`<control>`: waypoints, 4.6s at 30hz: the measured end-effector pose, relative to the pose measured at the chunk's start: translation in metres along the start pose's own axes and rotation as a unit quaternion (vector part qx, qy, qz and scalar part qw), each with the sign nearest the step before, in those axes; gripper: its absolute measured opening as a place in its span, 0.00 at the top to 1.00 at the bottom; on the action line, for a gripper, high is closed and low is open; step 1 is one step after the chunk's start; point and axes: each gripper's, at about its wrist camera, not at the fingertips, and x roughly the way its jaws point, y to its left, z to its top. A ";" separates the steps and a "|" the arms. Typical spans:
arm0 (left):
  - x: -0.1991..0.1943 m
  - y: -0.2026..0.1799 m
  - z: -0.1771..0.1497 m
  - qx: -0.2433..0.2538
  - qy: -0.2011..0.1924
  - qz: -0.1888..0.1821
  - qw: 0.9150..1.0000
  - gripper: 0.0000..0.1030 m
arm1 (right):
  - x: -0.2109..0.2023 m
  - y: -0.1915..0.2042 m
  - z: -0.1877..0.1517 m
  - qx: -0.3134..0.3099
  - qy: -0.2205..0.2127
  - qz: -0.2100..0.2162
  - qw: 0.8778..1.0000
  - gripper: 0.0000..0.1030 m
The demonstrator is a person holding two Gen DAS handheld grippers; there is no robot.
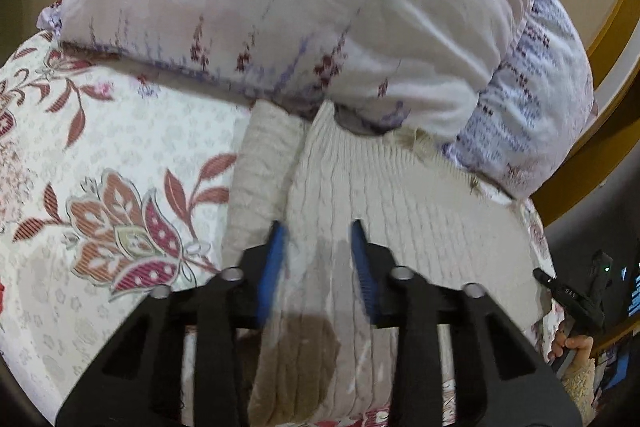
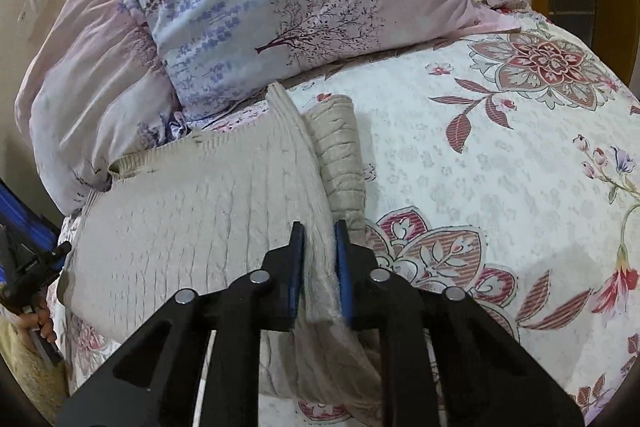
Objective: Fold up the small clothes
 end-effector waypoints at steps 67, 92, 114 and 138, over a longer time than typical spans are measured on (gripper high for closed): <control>0.002 0.052 0.006 -0.170 0.004 -0.085 0.982 0.27 | 0.075 0.213 -0.027 -0.259 0.021 -0.025 0.965 0.48; 0.015 0.026 0.003 -0.116 0.040 -0.024 0.992 0.64 | 0.076 0.210 -0.026 -0.246 0.024 -0.009 0.969 0.47; -0.009 -0.096 0.030 -0.091 -0.010 -0.290 0.953 0.86 | 0.066 0.199 -0.023 -0.239 0.026 0.005 0.971 0.48; 0.034 -0.197 -0.022 0.018 0.035 -0.265 0.963 0.25 | -0.013 0.017 0.032 0.071 0.040 0.153 0.985 0.38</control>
